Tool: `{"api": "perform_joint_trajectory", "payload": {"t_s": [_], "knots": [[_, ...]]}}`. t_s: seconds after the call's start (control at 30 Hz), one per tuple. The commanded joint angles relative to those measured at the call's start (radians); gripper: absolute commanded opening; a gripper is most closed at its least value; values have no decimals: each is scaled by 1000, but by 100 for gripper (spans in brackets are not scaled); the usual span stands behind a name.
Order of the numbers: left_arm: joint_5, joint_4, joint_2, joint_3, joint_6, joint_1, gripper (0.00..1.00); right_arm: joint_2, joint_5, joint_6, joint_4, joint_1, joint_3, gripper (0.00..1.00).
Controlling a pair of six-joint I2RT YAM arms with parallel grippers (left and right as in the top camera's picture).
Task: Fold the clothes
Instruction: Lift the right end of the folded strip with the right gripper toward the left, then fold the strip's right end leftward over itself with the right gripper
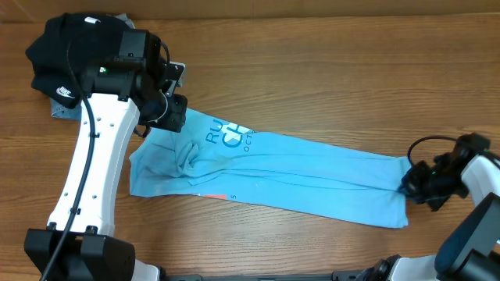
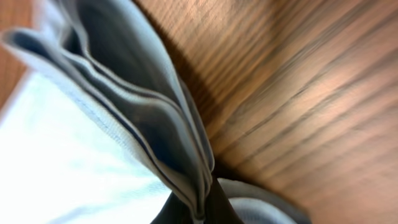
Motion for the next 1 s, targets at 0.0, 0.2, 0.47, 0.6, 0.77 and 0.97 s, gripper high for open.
{"api": "perform_joint_trajectory", "payload": {"t_s": [0.0,0.2,0.47,0.6,0.77,0.97], "knots": [[-4,-8,0,12,29,3,44,-79,78,11,-36,-8,121,4],[-2,-5,0,12,30,3,44,-144,61,-18,-99,72,195,4],[1,0,0,12,30,3,44,-124,142,89,-114,400,192,4],[1,1,0,12,31,3,44,-123,178,156,-115,492,169,4],[1,1,0,12,30,3,44,-122,191,198,-101,542,112,4],[1,21,0,12,30,3,46,-123,107,211,-75,602,95,7]]}}
